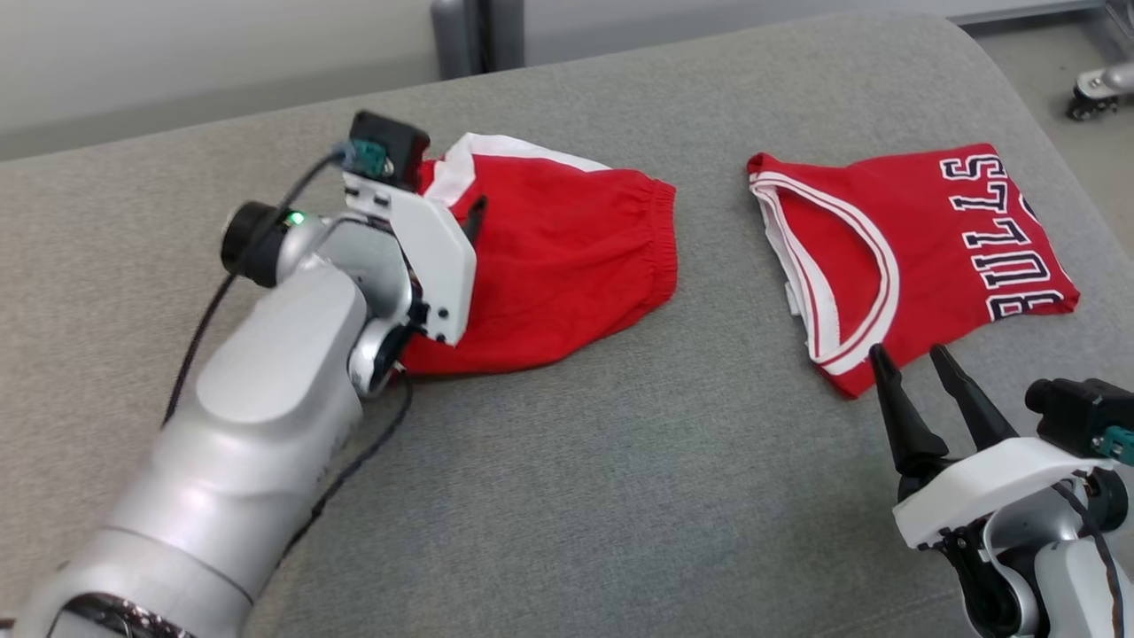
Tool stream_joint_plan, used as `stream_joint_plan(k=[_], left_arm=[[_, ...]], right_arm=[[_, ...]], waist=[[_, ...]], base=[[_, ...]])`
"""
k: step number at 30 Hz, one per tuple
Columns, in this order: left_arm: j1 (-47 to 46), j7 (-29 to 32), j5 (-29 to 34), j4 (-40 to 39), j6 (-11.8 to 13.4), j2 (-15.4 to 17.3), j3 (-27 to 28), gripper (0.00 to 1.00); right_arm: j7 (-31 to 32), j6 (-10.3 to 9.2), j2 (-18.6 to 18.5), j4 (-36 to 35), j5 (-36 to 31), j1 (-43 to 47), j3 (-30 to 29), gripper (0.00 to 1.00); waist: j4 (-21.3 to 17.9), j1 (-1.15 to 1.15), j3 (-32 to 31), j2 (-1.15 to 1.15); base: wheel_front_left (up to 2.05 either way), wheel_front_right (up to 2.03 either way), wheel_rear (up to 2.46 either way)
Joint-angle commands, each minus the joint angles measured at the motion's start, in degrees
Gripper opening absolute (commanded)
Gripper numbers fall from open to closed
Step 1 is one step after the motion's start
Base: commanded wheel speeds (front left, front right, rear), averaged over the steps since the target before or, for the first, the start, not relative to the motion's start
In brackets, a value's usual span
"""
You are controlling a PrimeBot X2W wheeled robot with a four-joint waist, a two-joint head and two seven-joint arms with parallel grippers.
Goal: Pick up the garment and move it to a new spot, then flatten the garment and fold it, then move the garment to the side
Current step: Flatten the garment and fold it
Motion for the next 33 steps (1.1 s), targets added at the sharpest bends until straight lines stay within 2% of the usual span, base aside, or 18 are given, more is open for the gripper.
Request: stream_joint_plan(k=[1,8,14,17,19,22,23,27,28,29,31,33], left_arm=[[-2.3,1.9,0.0,2.0,0.3,0.2,-0.1,1.00],[-7.0,7.9,-1.0,9.5,-0.4,-0.9,-0.4,1.00],[-10.4,9.1,-1.0,15.6,0.2,-1.1,-0.4,1.00],[-11.8,9.9,-0.9,18.4,-0.6,-1.2,-0.8,0.97],[-12.7,10.2,-0.5,20.0,-0.8,-1.3,-1.2,0.81],[-13.4,9.8,0.0,22.0,-1.3,-1.3,-1.9,0.62],[-13.4,9.8,-0.1,22.6,-1.5,-1.5,-2.0,0.59],[-13.5,9.8,-0.2,24.8,-2.1,-2.0,-2.5,0.58],[-13.6,9.7,-0.3,25.2,-2.1,-2.1,-2.5,0.53],[-13.7,9.5,-0.4,25.6,-2.3,-2.3,-2.6,0.42],[-13.9,9.0,-0.5,26.1,-2.6,-2.5,-2.6,0.00],[-14.0,7.9,-0.5,26.3,-3.3,-2.8,-2.8,0.00]], right_arm=[[-0.5,0.01,0.0,0.3,0.4,-0.6,0.4,1.00],[-1.4,0.01,0.3,1.5,0.6,-1.7,1.5,1.00],[-2.1,0.01,0.6,2.8,0.8,-3.3,3.3,1.00],[-2.3,0.01,0.6,3.2,1.1,-4.0,4.1,1.00],[-2.6,0.01,0.5,3.6,1.2,-4.3,4.3,1.00],[-3.0,0.01,0.5,4.2,1.3,-4.8,4.6,1.00],[-3.1,0.01,0.5,4.4,1.3,-4.8,4.6,1.00],[-3.5,0.01,0.5,5.1,1.5,-5.1,4.9,1.00],[-3.6,0.01,0.6,5.2,1.5,-5.2,5.0,1.00],[-3.7,0.01,0.6,5.4,1.6,-5.4,5.0,1.00],[-3.8,0.01,0.7,5.7,1.6,-5.6,5.1,1.00],[-4.0,0.01,0.5,6.1,1.7,-5.6,4.9,1.00]], waist=[[-1.5,0.00,1.2,0.00],[-3.3,0.00,2.6,0.00],[-5.1,0.00,3.7,0.00],[-5.9,0.00,4.4,0.00],[-6.2,0.00,4.9,0.00],[-6.6,0.00,5.3,0.00],[-6.7,0.00,5.4,0.00],[-6.9,0.00,5.6,0.00],[-6.9,0.00,5.6,0.00],[-6.9,0.00,5.6,0.00],[-6.7,0.00,5.6,0.00],[-6.2,0.00,5.2,0.00]], base=[[0.00,0.00,0.00],[0.00,0.00,0.00],[0.00,0.00,0.00],[0.00,0.00,0.00],[0.00,0.00,0.00],[0.00,0.00,0.00],[0.00,0.00,0.00],[0.00,0.00,0.00],[0.00,0.00,0.00],[0.00,0.00,0.00],[0.00,0.00,0.00],[0.00,0.00,0.00]])
